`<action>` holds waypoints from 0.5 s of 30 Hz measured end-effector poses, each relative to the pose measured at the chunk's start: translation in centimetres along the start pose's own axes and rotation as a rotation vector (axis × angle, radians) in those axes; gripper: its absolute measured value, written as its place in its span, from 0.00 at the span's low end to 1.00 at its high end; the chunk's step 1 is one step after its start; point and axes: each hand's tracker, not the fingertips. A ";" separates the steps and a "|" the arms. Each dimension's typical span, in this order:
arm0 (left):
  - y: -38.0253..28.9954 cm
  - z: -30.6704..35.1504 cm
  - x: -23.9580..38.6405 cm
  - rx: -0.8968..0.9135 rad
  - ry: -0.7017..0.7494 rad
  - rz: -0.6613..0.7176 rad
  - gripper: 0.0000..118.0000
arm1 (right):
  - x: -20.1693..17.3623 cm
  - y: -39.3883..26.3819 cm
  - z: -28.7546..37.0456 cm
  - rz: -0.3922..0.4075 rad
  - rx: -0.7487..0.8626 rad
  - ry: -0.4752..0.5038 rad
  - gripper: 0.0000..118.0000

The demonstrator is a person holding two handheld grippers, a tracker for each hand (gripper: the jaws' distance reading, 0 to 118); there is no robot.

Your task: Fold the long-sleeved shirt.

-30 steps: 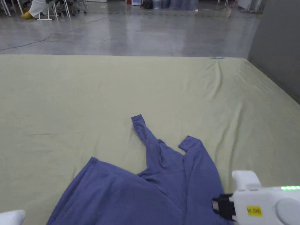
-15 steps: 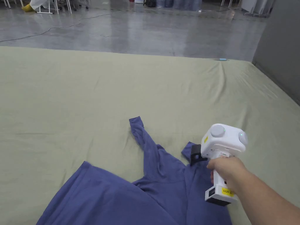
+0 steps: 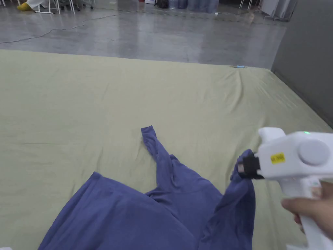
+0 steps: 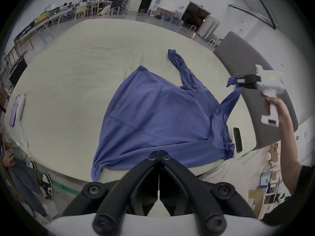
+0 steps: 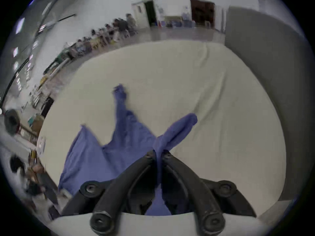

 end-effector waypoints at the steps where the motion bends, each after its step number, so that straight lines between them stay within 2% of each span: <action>1: -0.2 0.0 -0.2 -0.004 -0.002 0.001 0.00 | -0.8 -2.0 1.7 0.004 -0.005 0.014 0.01; 4: -0.8 0.0 -0.4 -0.011 0.000 0.009 0.00 | -2.8 -9.3 4.6 -0.011 -0.090 0.076 0.01; 6: -1.1 0.0 -0.9 -0.015 0.003 0.027 0.00 | -3.5 -13.9 3.5 -0.042 -0.195 0.116 0.01; 9: -1.7 0.2 -1.0 -0.019 0.000 0.044 0.00 | -4.6 -19.3 0.1 -0.101 -0.324 0.121 0.01; 12: -2.1 0.0 -0.8 -0.028 0.003 0.046 0.00 | -4.8 -21.7 -4.4 -0.178 -0.384 0.072 0.01; 14: -2.3 0.1 -0.9 -0.030 0.003 0.048 0.00 | -4.9 -22.0 -6.8 -0.260 -0.414 0.076 0.01; 15: -2.4 0.4 -0.7 -0.030 0.002 0.052 0.00 | -4.9 -22.0 -7.8 -0.268 -0.428 0.066 0.01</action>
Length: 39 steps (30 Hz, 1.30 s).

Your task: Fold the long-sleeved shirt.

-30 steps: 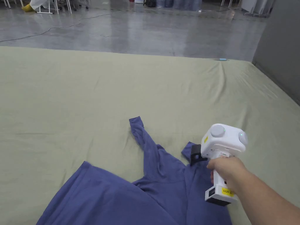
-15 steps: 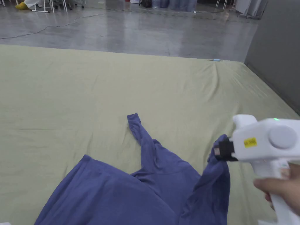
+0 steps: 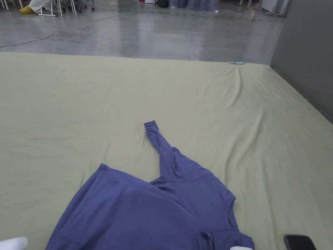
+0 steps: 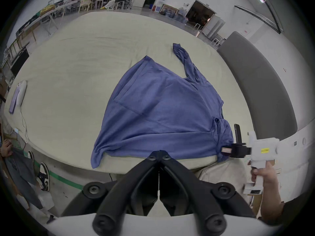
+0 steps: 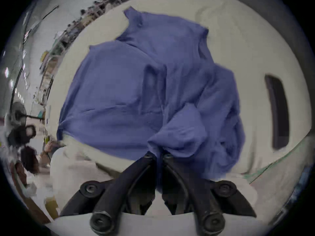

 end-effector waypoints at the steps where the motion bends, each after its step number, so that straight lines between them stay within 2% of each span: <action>1: -0.1 0.1 0.0 0.001 -0.003 0.004 0.00 | 0.0 0.6 -0.3 0.003 -0.016 0.003 0.02; 3: -0.1 0.2 -0.2 0.002 -0.013 0.011 0.00 | -0.1 1.6 0.2 -0.043 -0.018 0.048 0.14; 4: -0.1 0.3 -0.1 0.003 -0.018 0.015 0.00 | -0.1 1.8 0.2 -0.036 -0.017 0.037 0.28; 6: -0.1 0.4 -0.1 0.003 -0.020 0.019 0.00 | -0.4 1.8 1.7 -0.027 -0.024 0.032 0.43; 7: 0.0 0.4 -0.1 0.003 -0.020 0.017 0.00 | -1.1 1.4 3.6 -0.018 0.032 0.065 0.50; 8: 0.1 0.5 0.1 0.005 -0.018 0.009 0.00 | -1.7 1.1 5.5 0.018 0.091 0.074 0.77; 9: 0.3 0.6 0.2 0.008 -0.014 0.002 0.00 | -2.2 0.8 7.3 0.059 0.147 0.078 0.82; 11: 0.7 0.4 0.3 0.006 -0.004 -0.011 0.00 | -3.1 0.4 10.5 0.094 0.234 0.112 0.81; 12: 0.9 0.0 0.4 0.002 -0.001 -0.018 0.00 | -3.2 0.2 11.4 0.103 0.267 0.151 0.74; 13: 1.1 -0.3 0.4 0.000 -0.001 -0.020 0.00 | -3.4 -0.1 11.7 0.107 0.304 0.168 0.51; 14: 1.3 -0.8 0.4 -0.004 -0.002 -0.020 0.00 | -3.8 -0.2 11.8 0.117 0.326 0.159 0.02; 16: 1.6 -1.9 0.5 -0.021 -0.004 -0.011 0.00 | -4.2 0.2 10.8 0.128 0.294 0.098 0.00; 17: 2.0 -2.5 0.5 -0.030 -0.003 -0.004 0.00 | -4.2 0.5 10.4 0.120 0.291 0.098 0.00; 19: 3.4 -3.7 0.4 -0.045 -0.011 0.000 0.00 | -4.4 0.7 9.5 0.114 0.282 0.150 0.00; 21: 6.4 -5.1 0.2 -0.053 -0.024 -0.007 0.00 | -4.3 1.3 9.1 0.072 0.253 0.203 0.00; 22: 8.1 -5.8 0.1 -0.037 -0.042 -0.012 0.20 | -4.2 1.6 9.0 0.074 0.245 0.214 0.00; 23: 10.4 -6.9 0.1 -0.010 -0.050 -0.025 0.70 | -4.3 1.1 8.8 0.080 0.244 0.213 0.00; 24: 12.6 -8.2 0.0 0.017 -0.038 -0.043 1.00 | -4.2 1.3 8.8 0.081 0.245 0.212 0.00; 27: 19.1 -13.7 -0.6 0.033 0.015 -0.055 0.97 | -3.9 1.1 8.3 0.085 0.241 0.195 0.00; 31: 25.0 -21.2 -1.6 -0.160 0.033 0.010 0.97 | -2.2 1.0 7.8 0.030 0.211 0.171 0.00; 32: 25.4 -22.7 -1.8 -0.185 -0.020 0.045 0.97 | -1.6 1.0 7.8 0.017 0.207 0.162 0.00; 34: 26.1 -25.5 -1.2 -0.137 0.123 -0.012 0.97 | -0.5 1.2 7.7 -0.008 0.210 0.140 0.00; 35: 26.6 -27.0 -1.0 -0.218 0.137 -0.086 0.97 | -0.2 1.2 7.4 -0.017 0.201 0.122 0.00; 36: 26.5 -27.7 -1.1 -0.290 0.092 -0.064 0.98 | 0.3 1.4 7.4 -0.030 0.194 0.113 0.00; 38: 26.4 -27.3 -1.4 -0.193 0.105 0.048 0.98 | 1.0 1.6 7.3 -0.063 0.194 0.121 0.00; 39: 26.7 -27.2 -1.2 -0.202 0.106 0.039 0.98 | 1.2 1.7 7.1 -0.068 0.195 0.122 0.00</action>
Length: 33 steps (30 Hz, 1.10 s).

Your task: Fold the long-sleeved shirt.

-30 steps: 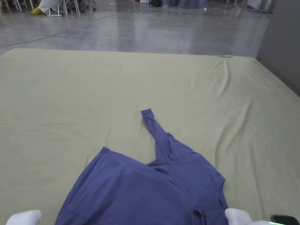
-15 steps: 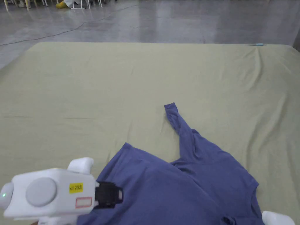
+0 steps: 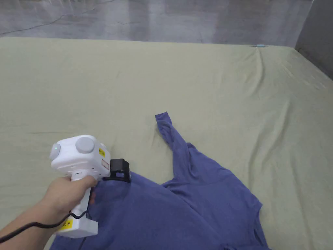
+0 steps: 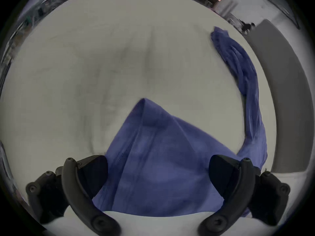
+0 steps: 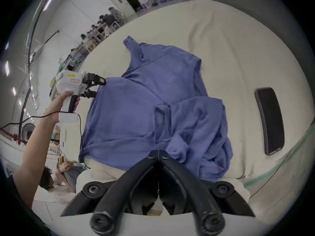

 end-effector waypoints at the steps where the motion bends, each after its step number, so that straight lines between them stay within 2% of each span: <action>1: 0.2 0.3 -0.3 0.006 0.008 -0.015 0.98 | 0.1 0.0 -0.1 0.000 0.000 -0.002 0.00; 2: 0.2 0.7 -0.2 0.058 0.031 -0.028 0.96 | 0.1 0.1 -0.3 0.000 -0.002 -0.011 0.00; 3: 0.1 0.8 -0.1 0.076 0.057 -0.049 0.90 | 0.0 0.1 -0.5 0.001 -0.004 -0.015 0.00; 5: -0.7 1.0 1.2 0.049 0.173 -0.108 0.65 | -0.2 0.2 -0.7 0.001 -0.007 -0.010 0.00; 6: -1.2 1.4 1.4 0.064 0.198 -0.148 0.57 | -0.3 0.1 -0.8 0.001 -0.009 -0.002 0.00; 7: -1.5 1.8 1.5 0.071 0.141 -0.137 0.39 | -0.5 0.1 -0.8 0.002 -0.009 0.005 0.00; 8: -1.2 2.2 1.4 0.072 0.151 -0.147 0.00 | -0.6 0.3 -0.9 0.005 -0.011 0.010 0.00; 10: -1.0 3.4 0.8 0.086 0.161 -0.147 0.00 | -0.8 0.7 -1.1 0.015 -0.022 0.016 0.00; 12: -1.5 5.5 0.1 0.121 0.080 -0.072 0.00 | -0.8 1.7 -1.0 0.028 -0.029 0.019 0.00; 17: -5.6 14.6 -0.6 0.232 -0.060 -0.120 0.00 | -0.7 6.7 2.2 0.081 0.092 0.022 0.00; 20: -9.4 20.0 -0.9 0.300 -0.087 -0.137 0.00 | -1.5 11.5 2.8 0.154 0.161 -0.001 0.02; 21: -11.1 21.3 -1.0 0.316 -0.106 -0.142 0.00 | -2.1 13.5 2.1 0.200 0.188 -0.016 0.25; 23: -13.7 23.3 -1.6 0.346 -0.142 -0.121 0.00 | -3.0 17.4 -0.2 0.301 0.206 -0.009 0.97; 24: -14.9 23.8 -1.9 0.345 -0.146 -0.118 0.00 | -3.4 19.5 -2.2 0.319 0.189 -0.027 1.00; 26: -16.6 24.0 -2.5 0.334 -0.154 -0.093 0.00 | -4.0 22.7 -6.8 0.302 0.092 -0.088 1.00; 28: -17.5 24.0 -3.2 0.311 -0.139 -0.073 0.00 | -4.6 25.1 -11.4 0.321 0.000 -0.135 1.00; 31: -18.0 23.7 -4.2 0.308 -0.133 -0.040 0.00 | -4.7 25.8 -17.4 0.334 -0.123 -0.243 1.00; 32: -17.9 23.5 -4.6 0.305 -0.134 -0.016 0.00 | -4.7 25.6 -18.9 0.340 -0.143 -0.286 0.87; 33: -17.8 23.2 -4.9 0.304 -0.132 -0.002 0.00 | -4.7 25.0 -19.6 0.327 -0.156 -0.311 0.64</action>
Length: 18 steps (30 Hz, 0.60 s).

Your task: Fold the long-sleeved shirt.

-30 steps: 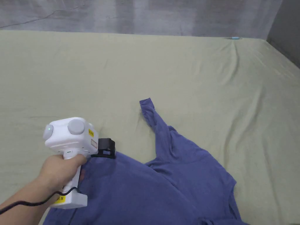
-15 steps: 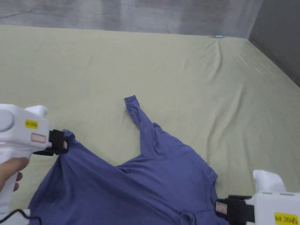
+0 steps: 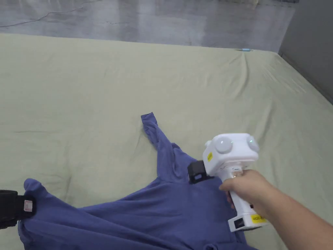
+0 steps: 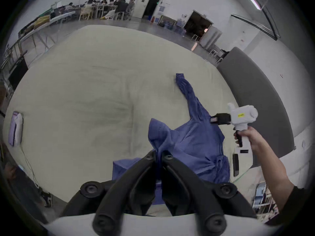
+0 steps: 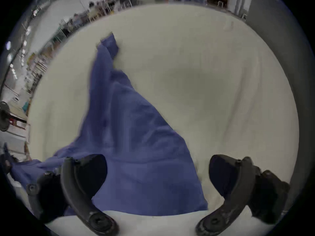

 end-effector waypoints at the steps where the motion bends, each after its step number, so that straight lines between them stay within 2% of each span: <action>1: 0.1 -0.2 -0.4 0.000 0.004 0.014 0.00 | -0.4 -0.6 -0.4 0.002 -0.022 -0.008 0.61; 2: 0.2 -0.3 -0.7 0.000 0.004 0.020 0.00 | -0.9 -1.3 0.2 0.038 0.043 -0.090 0.56; 3: 0.4 -0.6 -1.0 0.001 0.003 0.022 0.00 | -1.1 -1.9 1.2 0.075 0.103 -0.056 0.40; 4: 0.4 -0.9 -0.8 -0.001 0.006 0.028 0.00 | -1.4 -2.3 1.5 0.102 0.092 -0.053 0.11; 5: 0.6 -1.2 -1.0 -0.004 0.012 0.029 0.00 | -1.4 -2.9 2.0 0.134 0.086 -0.062 0.00; 6: 0.9 -1.5 -1.2 -0.009 0.011 0.033 0.00 | -0.7 -3.6 3.0 0.119 0.076 0.019 0.00; 9: 1.6 -1.8 -1.1 -0.009 0.000 0.033 0.00 | 1.9 -5.2 7.3 0.032 0.118 0.128 0.00; 10: 2.1 -1.8 -1.3 -0.011 -0.011 0.038 0.00 | 2.8 -5.7 9.5 0.024 0.167 0.137 0.00; 13: 3.8 -1.0 -1.5 0.002 -0.068 0.085 0.00 | 5.5 -6.6 17.6 0.063 0.302 0.138 0.00; 15: 5.9 0.0 -0.8 0.028 -0.056 0.049 0.00 | 6.3 -7.1 23.6 0.080 0.372 0.157 0.00; 18: 9.6 2.3 0.6 0.100 -0.080 0.015 0.00 | 7.1 -6.8 31.8 0.141 0.496 0.082 0.00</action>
